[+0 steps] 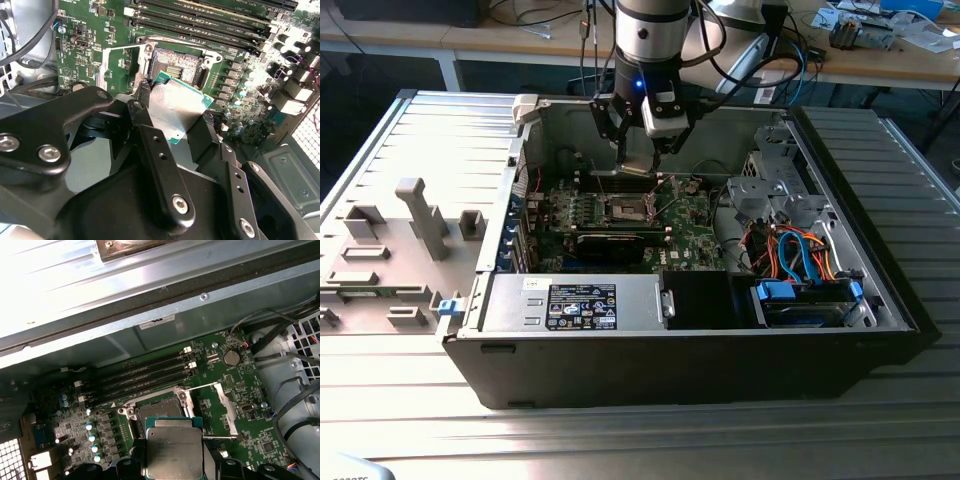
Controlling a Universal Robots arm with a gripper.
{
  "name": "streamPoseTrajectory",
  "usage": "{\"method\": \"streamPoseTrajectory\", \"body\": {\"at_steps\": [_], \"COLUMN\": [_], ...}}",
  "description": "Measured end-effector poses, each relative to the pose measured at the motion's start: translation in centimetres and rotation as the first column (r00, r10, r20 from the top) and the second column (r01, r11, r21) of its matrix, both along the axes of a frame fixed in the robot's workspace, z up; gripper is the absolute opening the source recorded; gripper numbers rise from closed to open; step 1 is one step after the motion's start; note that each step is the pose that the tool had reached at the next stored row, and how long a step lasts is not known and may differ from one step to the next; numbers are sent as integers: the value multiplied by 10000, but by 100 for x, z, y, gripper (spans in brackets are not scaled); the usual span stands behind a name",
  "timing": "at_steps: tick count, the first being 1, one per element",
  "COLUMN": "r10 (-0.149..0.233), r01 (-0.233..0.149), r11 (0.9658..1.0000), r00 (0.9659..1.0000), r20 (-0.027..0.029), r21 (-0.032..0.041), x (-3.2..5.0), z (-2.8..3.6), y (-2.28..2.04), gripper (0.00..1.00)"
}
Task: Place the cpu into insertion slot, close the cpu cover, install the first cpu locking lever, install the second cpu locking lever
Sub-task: 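Place the cpu into insertion slot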
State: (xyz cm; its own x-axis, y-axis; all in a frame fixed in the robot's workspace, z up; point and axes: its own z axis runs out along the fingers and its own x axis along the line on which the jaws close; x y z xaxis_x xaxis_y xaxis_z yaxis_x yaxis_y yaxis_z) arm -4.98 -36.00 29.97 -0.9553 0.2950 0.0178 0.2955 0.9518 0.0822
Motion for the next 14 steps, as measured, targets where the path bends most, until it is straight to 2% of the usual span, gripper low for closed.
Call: {"method": "streamPoseTrajectory", "body": {"at_steps": [14], "r10": [-218], "r01": [218], "r11": [9998], "r00": [9998], "r20": [0], "r21": [-11], "x": [0], "z": [-4], "y": [0], "gripper": [54]}}
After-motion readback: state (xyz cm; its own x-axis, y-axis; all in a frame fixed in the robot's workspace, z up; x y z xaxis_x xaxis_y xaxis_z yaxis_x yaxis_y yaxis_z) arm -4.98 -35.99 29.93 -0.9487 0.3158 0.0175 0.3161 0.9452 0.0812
